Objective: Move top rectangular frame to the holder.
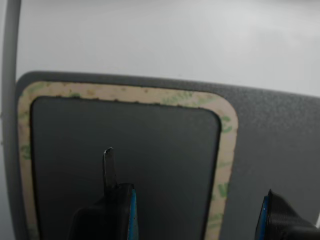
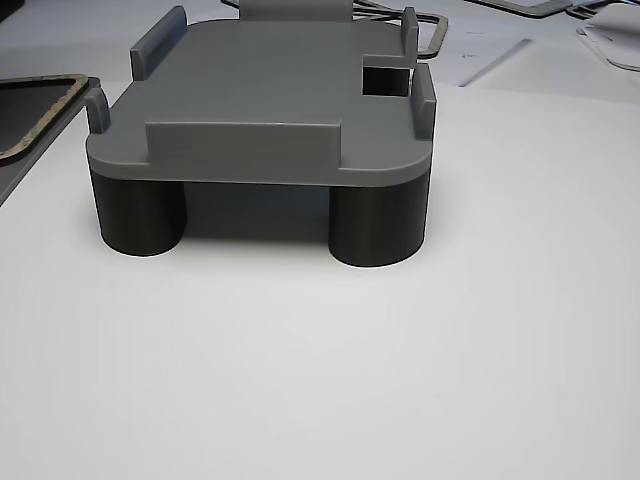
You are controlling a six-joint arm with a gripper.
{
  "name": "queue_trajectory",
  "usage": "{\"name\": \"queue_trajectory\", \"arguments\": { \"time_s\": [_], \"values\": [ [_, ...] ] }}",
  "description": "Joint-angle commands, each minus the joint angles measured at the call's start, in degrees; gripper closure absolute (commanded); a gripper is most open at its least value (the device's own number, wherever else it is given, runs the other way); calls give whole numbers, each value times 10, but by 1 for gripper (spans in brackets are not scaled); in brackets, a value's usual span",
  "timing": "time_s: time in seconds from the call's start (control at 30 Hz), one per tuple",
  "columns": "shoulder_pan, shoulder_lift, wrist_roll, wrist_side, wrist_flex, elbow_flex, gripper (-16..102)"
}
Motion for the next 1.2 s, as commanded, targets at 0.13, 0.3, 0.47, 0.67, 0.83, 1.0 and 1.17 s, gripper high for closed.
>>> {"name": "queue_trajectory", "arguments": {
  "time_s": [0.13,0.3,0.47,0.67,0.83,1.0,1.17],
  "values": [
    [-5,5,-8,-36,-13,19,-14],
    [4,-15,-1,-33,-38,51,-14],
    [24,-13,29,-17,-85,98,-14],
    [33,-12,48,0,-119,134,-13],
    [33,-7,54,0,-139,158,-12],
    [33,-4,63,0,-161,178,-14],
    [32,-4,68,3,-163,185,-13]
  ]
}}
